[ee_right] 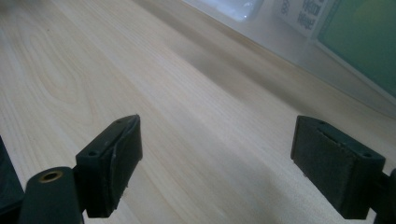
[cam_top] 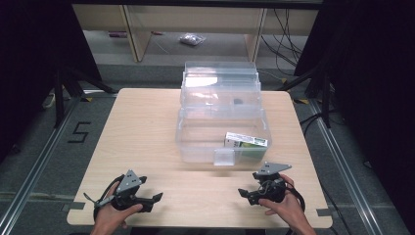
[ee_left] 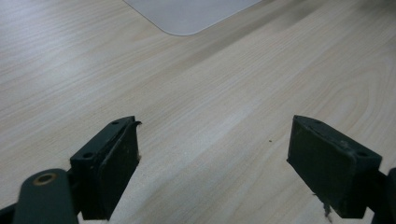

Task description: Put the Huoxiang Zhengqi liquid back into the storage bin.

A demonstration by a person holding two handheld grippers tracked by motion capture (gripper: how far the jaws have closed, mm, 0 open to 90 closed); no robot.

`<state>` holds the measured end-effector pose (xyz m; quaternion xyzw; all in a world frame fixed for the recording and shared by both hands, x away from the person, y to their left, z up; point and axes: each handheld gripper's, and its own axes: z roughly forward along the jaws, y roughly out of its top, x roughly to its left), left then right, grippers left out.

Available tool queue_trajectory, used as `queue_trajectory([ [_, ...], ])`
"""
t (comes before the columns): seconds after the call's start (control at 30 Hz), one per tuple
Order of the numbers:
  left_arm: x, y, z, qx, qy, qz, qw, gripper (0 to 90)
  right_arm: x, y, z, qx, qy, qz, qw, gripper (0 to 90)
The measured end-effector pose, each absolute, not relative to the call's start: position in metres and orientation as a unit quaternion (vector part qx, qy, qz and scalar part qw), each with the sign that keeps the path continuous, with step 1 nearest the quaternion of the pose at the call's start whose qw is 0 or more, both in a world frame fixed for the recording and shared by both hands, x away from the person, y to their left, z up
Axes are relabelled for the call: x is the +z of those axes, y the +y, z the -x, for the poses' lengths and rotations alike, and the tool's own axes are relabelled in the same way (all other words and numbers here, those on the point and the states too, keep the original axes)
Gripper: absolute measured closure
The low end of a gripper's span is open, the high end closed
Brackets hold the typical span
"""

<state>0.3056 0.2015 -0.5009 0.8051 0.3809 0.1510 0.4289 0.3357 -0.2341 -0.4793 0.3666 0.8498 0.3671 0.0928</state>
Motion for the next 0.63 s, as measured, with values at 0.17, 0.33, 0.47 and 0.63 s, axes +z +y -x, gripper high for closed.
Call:
queue_trajectory([
  [0.17, -0.5008, 0.2014, -0.3056, 0.151, 0.381, -0.805, 0.429, 15.8, -0.4838, -0.2362, -0.3332, 0.369, 0.845, -0.375, 0.099, 17.1],
  [0.33, -0.5010, 0.2013, -0.3056, 0.151, 0.381, -0.805, 0.429, 15.8, -0.4859, -0.2390, -0.3298, 0.359, 0.847, -0.381, 0.095, 17.1],
  [0.47, -0.5005, 0.2023, -0.3059, 0.152, 0.377, -0.810, 0.423, 15.8, -0.4861, -0.2407, -0.3290, 0.363, 0.849, -0.374, 0.092, 17.1],
  [0.63, -0.5010, 0.2024, -0.3061, 0.153, 0.376, -0.808, 0.426, 15.8, -0.4862, -0.2422, -0.3274, 0.360, 0.843, -0.388, 0.095, 17.1],
])
